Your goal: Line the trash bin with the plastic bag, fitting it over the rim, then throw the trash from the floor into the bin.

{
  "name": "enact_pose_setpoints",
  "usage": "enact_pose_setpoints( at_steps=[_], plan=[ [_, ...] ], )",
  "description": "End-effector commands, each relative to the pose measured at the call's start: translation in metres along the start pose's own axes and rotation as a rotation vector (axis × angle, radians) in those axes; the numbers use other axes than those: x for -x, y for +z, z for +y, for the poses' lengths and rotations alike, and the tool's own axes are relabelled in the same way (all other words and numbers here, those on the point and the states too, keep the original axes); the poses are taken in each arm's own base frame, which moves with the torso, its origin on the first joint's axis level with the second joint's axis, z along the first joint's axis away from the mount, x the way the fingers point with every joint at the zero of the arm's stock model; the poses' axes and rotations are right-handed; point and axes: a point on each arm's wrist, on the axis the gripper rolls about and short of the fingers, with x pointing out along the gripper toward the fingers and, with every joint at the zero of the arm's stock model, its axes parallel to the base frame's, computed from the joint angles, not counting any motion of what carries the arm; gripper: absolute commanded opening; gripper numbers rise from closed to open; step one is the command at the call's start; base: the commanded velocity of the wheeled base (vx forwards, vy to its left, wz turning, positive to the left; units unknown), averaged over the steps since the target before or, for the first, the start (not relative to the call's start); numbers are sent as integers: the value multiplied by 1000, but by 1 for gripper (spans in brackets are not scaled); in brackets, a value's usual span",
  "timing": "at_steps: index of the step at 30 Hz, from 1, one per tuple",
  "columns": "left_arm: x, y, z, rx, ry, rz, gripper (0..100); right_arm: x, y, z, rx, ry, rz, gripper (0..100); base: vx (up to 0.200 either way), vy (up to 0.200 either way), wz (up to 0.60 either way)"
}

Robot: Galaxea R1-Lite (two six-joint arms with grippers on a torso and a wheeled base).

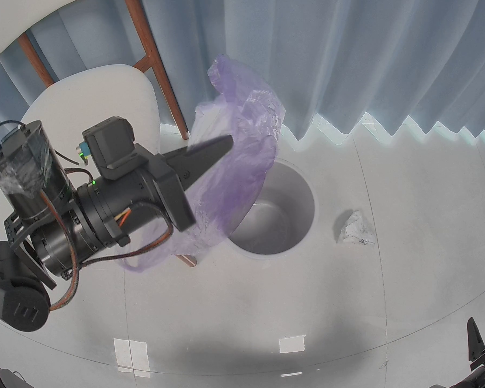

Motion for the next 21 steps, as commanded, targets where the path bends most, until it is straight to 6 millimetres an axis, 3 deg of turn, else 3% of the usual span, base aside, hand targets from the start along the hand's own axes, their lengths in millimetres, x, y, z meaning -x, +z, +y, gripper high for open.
enact_pose_setpoints(
  at_steps=[1, 7, 12, 21],
  plan=[
    [-1, -8, -18, 19, -66, 16, 0, 0, -5, 0, 0, 0, 1, 100, 0, 0, 0],
    [-7, -17, -18, 12, -79, 1, 0, 0, -5, 0, 0, 0, 1, 100, 0, 0, 0],
    [-15, -23, 4, -5, -21, -34, 0, 0, -5, 0, 0, 0, 1, 100, 0, 0, 0],
    [-12, -23, 1, 2, -26, -27, 0, 0, -5, 0, 0, 0, 1, 100, 0, 0, 0]
  ],
)
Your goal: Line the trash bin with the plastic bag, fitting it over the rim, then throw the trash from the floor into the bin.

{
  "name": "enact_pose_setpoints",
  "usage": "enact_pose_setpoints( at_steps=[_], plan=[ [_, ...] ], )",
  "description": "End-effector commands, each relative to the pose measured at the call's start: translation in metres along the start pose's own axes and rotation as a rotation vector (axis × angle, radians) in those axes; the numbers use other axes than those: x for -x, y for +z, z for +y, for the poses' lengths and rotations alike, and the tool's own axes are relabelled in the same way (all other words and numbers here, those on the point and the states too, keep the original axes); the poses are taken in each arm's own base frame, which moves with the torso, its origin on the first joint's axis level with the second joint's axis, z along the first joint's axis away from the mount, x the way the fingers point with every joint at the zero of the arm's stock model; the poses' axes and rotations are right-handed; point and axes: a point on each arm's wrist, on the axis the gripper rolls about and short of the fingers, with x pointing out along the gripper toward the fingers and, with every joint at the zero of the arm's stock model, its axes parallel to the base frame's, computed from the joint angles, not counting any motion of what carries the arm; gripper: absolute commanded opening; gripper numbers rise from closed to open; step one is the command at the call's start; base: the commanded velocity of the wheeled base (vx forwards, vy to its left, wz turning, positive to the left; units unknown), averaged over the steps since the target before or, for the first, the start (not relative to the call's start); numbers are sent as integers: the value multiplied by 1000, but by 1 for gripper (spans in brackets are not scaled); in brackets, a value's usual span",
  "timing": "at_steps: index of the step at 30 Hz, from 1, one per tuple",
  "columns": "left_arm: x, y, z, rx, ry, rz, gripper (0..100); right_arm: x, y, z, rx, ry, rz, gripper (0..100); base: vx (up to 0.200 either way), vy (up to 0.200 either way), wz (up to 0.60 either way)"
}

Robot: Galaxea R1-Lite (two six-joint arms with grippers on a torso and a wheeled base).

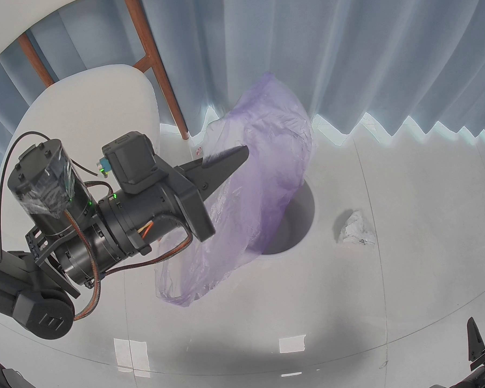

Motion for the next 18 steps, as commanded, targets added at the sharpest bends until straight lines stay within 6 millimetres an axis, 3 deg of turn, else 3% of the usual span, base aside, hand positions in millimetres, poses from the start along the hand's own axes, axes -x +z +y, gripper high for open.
enact_pose_setpoints(
  at_steps=[1, 18],
  plan=[
    [0, -2, 0, 2, 2, 4, 0, 0, -5, 0, 1, 0, 1, 100, 0, 0, 0],
    [-1, -4, -2, 6, 17, 11, 0, 0, -5, 0, 1, 0, 3, 100, 0, 0, 0]
  ],
)
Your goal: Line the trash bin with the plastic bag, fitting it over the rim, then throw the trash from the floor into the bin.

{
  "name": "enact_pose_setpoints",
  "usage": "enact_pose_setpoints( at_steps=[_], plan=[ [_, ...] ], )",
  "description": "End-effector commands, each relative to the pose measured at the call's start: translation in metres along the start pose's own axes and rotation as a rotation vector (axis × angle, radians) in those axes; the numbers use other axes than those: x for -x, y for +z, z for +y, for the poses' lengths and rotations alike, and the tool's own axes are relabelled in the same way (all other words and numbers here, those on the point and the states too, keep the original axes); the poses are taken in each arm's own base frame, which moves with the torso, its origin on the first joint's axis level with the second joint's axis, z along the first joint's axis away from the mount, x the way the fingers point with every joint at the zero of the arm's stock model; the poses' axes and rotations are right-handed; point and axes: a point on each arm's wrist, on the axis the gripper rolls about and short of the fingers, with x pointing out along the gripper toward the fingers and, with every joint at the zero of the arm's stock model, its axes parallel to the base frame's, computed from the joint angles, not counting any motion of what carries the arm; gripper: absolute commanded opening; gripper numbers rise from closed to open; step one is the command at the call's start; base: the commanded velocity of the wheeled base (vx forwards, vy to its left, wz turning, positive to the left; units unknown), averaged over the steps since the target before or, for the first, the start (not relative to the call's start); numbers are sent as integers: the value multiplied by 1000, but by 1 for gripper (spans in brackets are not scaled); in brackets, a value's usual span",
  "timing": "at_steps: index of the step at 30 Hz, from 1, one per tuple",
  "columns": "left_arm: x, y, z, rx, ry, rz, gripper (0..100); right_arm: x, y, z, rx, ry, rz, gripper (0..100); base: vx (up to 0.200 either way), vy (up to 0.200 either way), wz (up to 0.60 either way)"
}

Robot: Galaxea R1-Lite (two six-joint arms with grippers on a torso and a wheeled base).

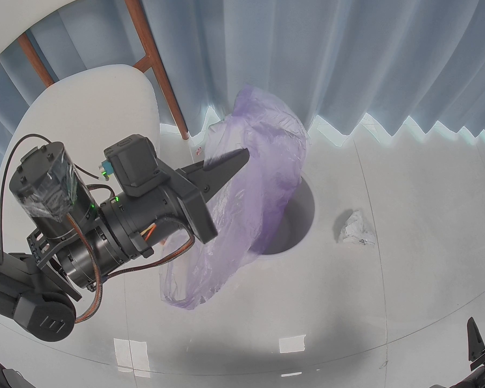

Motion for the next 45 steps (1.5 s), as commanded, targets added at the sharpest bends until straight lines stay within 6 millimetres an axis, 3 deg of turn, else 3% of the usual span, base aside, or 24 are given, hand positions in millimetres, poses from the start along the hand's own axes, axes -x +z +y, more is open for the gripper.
enact_pose_setpoints(
  at_steps=[1, 31, 33, 35, 36, 40, 45],
  plan=[
    [0, -1, 0, 1, 1, 4, 0, 0, -5, 0, 1, 0, 0, 100, 0, 0, 0],
    [-3, -1, 1, 0, -1, -5, 0, 0, -5, 1, 35, 46, -2, 100, 0, 0, 0],
    [-3, -1, 1, -1, -2, -5, 0, 1, 17, 1, 6, 46, -182, 100, 0, 0, 0],
    [-3, -2, 1, 1, -2, -3, 0, 1, 19, 1, 4, 46, -193, 100, 0, 0, 0],
    [-3, -2, 1, 1, -2, -3, 0, -1, 42, 1, -3, 42, -279, 100, 0, 0, 0],
    [-3, -4, 1, 1, -1, 3, 0, -8, 58, 0, -60, 95, -217, 100, 0, 0, 0],
    [-2, 0, 0, -1, -1, -6, 0, -28, 79, 2, -348, 193, -20, 100, 0, 0, 0]
  ],
)
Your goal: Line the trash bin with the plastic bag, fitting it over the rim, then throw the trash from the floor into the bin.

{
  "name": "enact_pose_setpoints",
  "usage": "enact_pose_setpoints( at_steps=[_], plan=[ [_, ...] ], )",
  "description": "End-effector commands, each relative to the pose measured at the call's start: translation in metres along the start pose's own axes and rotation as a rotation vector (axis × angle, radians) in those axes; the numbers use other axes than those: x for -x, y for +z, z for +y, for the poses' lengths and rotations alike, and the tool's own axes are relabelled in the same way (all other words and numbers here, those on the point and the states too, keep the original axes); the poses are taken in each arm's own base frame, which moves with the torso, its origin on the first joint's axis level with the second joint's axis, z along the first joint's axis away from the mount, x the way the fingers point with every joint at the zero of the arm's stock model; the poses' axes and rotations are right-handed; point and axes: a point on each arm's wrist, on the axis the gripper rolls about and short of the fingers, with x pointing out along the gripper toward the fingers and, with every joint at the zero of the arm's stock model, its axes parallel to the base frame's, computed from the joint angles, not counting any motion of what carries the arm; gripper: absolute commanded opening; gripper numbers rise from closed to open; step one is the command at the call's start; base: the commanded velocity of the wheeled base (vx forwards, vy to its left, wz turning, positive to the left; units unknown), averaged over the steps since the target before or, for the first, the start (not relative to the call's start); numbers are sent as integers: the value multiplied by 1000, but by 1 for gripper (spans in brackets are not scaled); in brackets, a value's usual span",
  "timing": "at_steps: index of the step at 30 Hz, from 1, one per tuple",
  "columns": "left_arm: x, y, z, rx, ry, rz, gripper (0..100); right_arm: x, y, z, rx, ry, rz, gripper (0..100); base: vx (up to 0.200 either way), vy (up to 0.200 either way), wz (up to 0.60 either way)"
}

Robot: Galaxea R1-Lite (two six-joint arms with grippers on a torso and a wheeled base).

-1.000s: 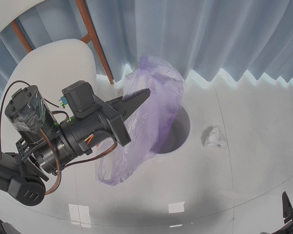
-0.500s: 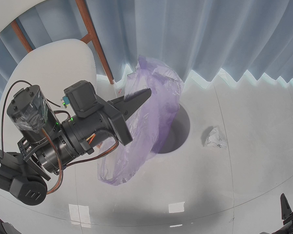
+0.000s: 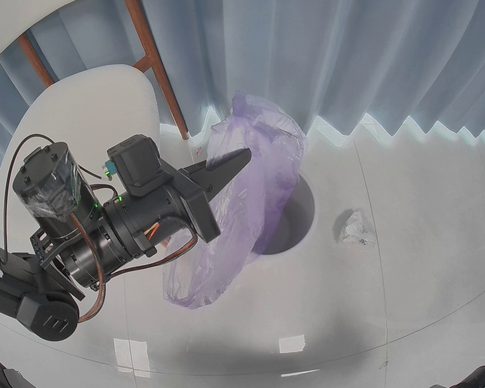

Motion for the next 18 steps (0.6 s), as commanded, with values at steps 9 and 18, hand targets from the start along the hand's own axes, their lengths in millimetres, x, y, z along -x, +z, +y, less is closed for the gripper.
enact_pose_setpoints(
  at_steps=[9, 18],
  plan=[
    [-1, 2, 2, -4, 7, -9, 0, -60, -9, 8, -619, 216, 732, 100, 0, 0, 0],
    [0, 2, 3, 3, 4, -6, 0, -89, -27, 17, -695, 386, 1018, 100, 0, 0, 0]
  ],
)
